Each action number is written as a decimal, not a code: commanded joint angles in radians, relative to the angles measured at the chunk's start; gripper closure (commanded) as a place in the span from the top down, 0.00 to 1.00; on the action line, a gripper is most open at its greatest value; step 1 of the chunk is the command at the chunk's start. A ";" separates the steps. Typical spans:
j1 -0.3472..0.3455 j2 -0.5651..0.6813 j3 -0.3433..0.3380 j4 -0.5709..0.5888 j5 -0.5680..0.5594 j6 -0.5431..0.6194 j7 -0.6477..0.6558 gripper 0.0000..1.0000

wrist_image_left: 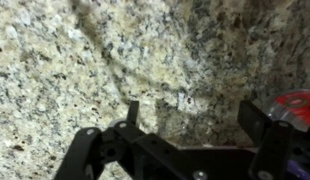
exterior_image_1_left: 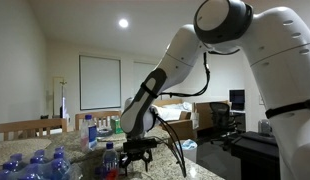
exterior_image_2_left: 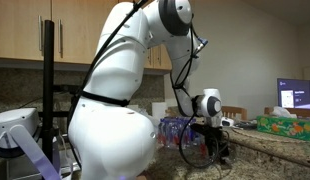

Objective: Move the two bottles upright

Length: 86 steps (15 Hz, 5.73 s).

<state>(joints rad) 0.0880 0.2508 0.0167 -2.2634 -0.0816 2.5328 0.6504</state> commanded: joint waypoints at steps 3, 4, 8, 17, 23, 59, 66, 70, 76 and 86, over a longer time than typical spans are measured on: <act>-0.008 -0.041 -0.037 0.013 0.023 -0.045 -0.052 1.00; -0.014 -0.054 -0.049 0.018 0.021 -0.054 -0.056 1.00; -0.033 -0.090 -0.074 0.044 0.016 -0.103 -0.091 1.00; -0.076 -0.147 -0.077 0.053 0.047 -0.189 -0.265 1.00; -0.067 -0.121 -0.078 0.070 0.022 -0.175 -0.233 1.00; 0.094 0.260 -0.110 0.432 0.004 -0.459 0.081 1.00; 0.096 0.295 -0.067 0.480 0.024 -0.506 0.043 1.00; 0.114 0.299 -0.022 0.498 0.030 -0.497 0.032 1.00; 0.139 0.324 0.020 0.539 0.053 -0.495 0.025 1.00; 0.173 0.315 -0.041 0.505 0.045 -0.120 0.151 1.00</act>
<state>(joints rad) 0.2282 0.5726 0.0026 -1.7323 -0.0278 2.3181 0.7326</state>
